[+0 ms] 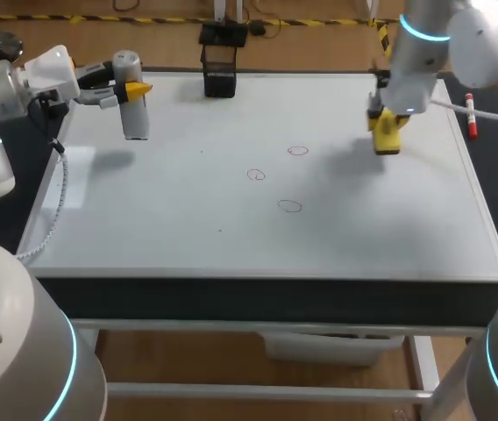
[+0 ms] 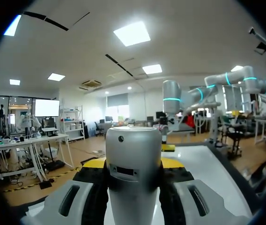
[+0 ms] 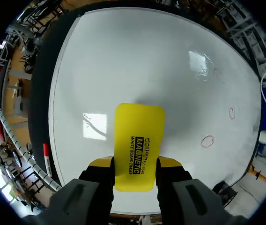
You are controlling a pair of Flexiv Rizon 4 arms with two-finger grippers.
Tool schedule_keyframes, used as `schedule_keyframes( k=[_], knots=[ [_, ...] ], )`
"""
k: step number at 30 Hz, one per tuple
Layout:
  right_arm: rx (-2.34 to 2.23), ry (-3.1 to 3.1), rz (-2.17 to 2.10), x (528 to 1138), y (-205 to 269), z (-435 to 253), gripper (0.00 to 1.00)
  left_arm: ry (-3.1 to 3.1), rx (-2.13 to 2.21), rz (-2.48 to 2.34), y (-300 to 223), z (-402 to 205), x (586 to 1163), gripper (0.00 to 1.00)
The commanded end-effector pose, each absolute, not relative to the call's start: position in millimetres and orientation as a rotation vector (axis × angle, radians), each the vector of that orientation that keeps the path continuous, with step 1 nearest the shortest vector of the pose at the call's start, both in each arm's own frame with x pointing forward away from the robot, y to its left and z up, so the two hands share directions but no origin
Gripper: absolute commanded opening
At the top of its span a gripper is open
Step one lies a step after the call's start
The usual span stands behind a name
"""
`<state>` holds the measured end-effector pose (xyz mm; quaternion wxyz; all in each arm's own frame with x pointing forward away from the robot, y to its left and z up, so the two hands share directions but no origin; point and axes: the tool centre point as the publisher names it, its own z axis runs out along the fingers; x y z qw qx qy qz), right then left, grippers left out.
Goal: Pick up the inspection probe, press it on each red-marked spot on the whiteboard one by one, put down the probe, pick up the eraser, and wipe off all the red marks.
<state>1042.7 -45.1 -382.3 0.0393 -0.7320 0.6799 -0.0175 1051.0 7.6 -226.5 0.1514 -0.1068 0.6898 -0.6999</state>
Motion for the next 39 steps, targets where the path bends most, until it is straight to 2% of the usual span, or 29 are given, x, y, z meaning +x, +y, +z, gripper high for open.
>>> schedule_keyframes(
  k=[1,9,18,29,39],
  knots=[
    [-2.283,2.000,-0.122,997,-11,-373,0.00,1.974,-0.304,-2.011,7,-227,1051,0.00],
    [-2.445,1.821,-0.077,953,57,-378,0.00,1.974,-0.304,-2.011,7,-227,1051,0.00],
    [-2.537,1.717,-0.022,933,123,-393,0.00,1.974,-0.304,-2.011,7,-227,1051,0.00],
    [-2.597,1.636,0.068,942,188,-394,0.00,1.974,-0.304,-2.011,7,-227,1051,0.00],
    [-2.663,1.589,0.100,956,219,-407,0.00,1.974,-0.304,-2.011,7,-227,1051,0.00]
  ],
)
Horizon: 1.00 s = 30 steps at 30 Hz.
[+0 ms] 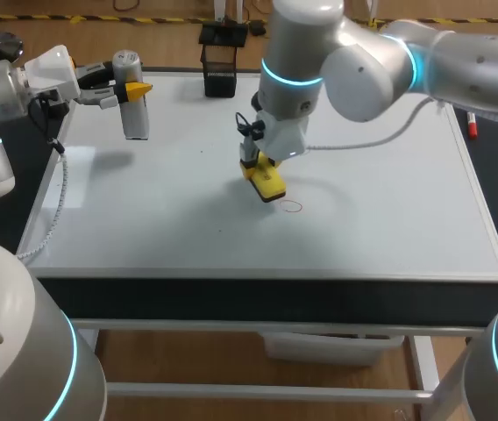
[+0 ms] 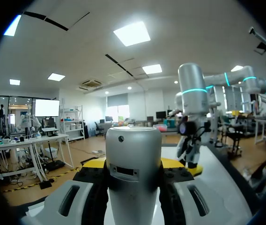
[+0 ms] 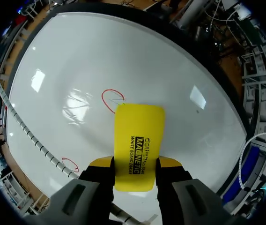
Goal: Pick up the inspection probe, press it on each red-marked spot on the whiteboard one by one, put down the probe, pick up the eraser, and wipe off all the red marks.
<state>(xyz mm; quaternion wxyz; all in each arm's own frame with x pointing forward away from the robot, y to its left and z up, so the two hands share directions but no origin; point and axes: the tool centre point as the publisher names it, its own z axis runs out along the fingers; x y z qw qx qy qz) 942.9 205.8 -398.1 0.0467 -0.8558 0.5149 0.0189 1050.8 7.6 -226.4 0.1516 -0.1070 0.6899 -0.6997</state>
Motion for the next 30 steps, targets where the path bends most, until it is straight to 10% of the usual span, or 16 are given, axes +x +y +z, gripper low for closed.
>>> schedule_keyframes(
  k=[1,30],
  knots=[
    [-2.667,1.587,0.101,956,220,-408,0.00,1.974,-0.304,-2.011,7,-227,1051,0.00],
    [-2.652,1.668,0.103,981,195,-427,0.00,1.974,-0.304,-2.011,7,-227,1051,0.00]
  ],
)
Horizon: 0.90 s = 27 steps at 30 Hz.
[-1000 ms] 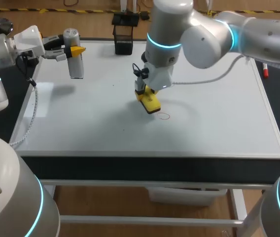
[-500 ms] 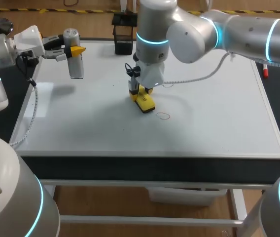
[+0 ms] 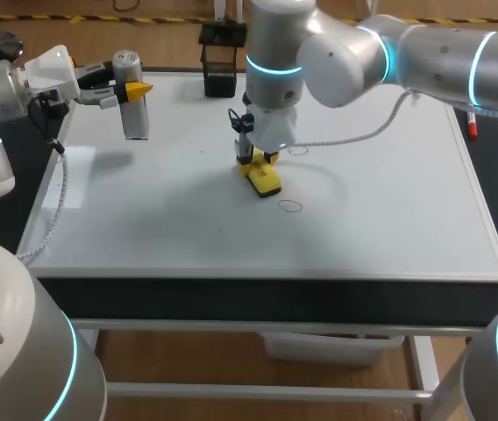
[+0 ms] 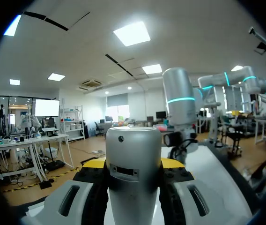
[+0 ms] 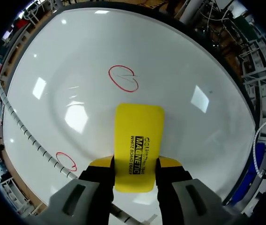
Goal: Pick up the inspection probe, press it on each red-marked spot on the whiteboard one by one, put down the probe, pick up the eraser, and wipe off all the red marks.
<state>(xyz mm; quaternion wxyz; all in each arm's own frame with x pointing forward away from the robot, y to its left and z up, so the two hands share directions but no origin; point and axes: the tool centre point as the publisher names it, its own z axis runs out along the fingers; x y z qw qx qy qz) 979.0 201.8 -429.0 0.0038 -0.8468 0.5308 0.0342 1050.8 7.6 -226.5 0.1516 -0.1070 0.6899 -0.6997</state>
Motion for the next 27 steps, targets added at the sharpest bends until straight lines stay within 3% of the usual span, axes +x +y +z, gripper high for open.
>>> schedule_keyframes(
  k=[1,17,27],
  knots=[
    [-2.648,1.674,0.101,981,193,-428,0.00,1.974,-0.304,-2.011,7,-227,1051,0.00],
    [-2.589,1.756,0.029,991,170,-424,0.00,1.974,-0.304,-2.011,7,-227,1051,0.00],
    [-2.482,1.797,0.048,989,196,-395,0.00,1.974,-0.304,-2.011,7,-227,1051,0.00]
  ],
)
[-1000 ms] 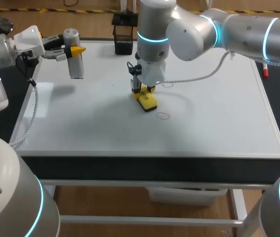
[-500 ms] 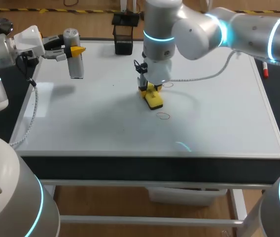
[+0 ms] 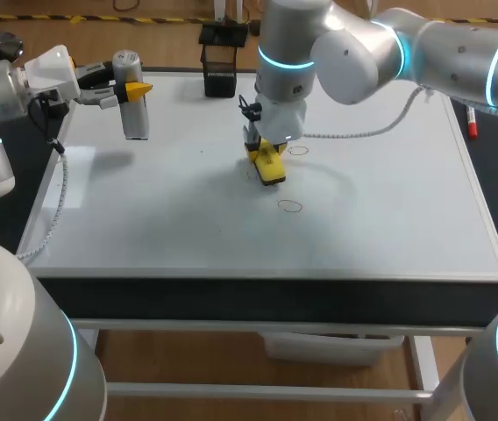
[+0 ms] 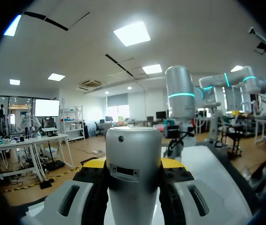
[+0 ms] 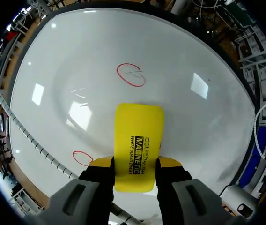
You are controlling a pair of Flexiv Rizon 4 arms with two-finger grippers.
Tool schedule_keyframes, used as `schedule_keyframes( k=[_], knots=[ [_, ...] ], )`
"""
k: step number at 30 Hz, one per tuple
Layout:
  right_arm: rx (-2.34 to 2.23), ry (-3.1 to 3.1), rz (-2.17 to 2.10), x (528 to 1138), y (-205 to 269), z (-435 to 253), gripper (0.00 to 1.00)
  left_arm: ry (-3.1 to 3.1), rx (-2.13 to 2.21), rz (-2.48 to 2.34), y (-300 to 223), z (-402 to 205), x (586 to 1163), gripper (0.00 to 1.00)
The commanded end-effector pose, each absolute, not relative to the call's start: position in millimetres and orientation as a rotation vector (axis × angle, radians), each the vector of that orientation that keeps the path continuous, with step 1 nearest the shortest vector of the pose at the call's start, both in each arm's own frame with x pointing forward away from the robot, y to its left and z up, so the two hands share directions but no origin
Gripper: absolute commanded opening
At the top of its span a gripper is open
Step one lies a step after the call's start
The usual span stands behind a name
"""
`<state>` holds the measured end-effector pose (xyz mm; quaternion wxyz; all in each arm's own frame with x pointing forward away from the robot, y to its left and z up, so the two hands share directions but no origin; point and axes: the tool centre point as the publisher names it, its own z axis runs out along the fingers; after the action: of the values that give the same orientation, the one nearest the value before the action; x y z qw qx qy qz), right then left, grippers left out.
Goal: Pick up the inspection probe, press it on each red-marked spot on the whiteboard one by one, put down the probe, pick up the eraser, and wipe off all the red marks.
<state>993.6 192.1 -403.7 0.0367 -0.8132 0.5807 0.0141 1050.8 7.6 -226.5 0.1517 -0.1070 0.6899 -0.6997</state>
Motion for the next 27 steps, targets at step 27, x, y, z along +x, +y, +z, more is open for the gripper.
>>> schedule_keyframes(
  k=[27],
  knots=[
    [-2.402,1.934,0.092,983,222,-435,0.00,1.974,-0.304,-2.011,7,-227,1051,0.00]
  ],
)
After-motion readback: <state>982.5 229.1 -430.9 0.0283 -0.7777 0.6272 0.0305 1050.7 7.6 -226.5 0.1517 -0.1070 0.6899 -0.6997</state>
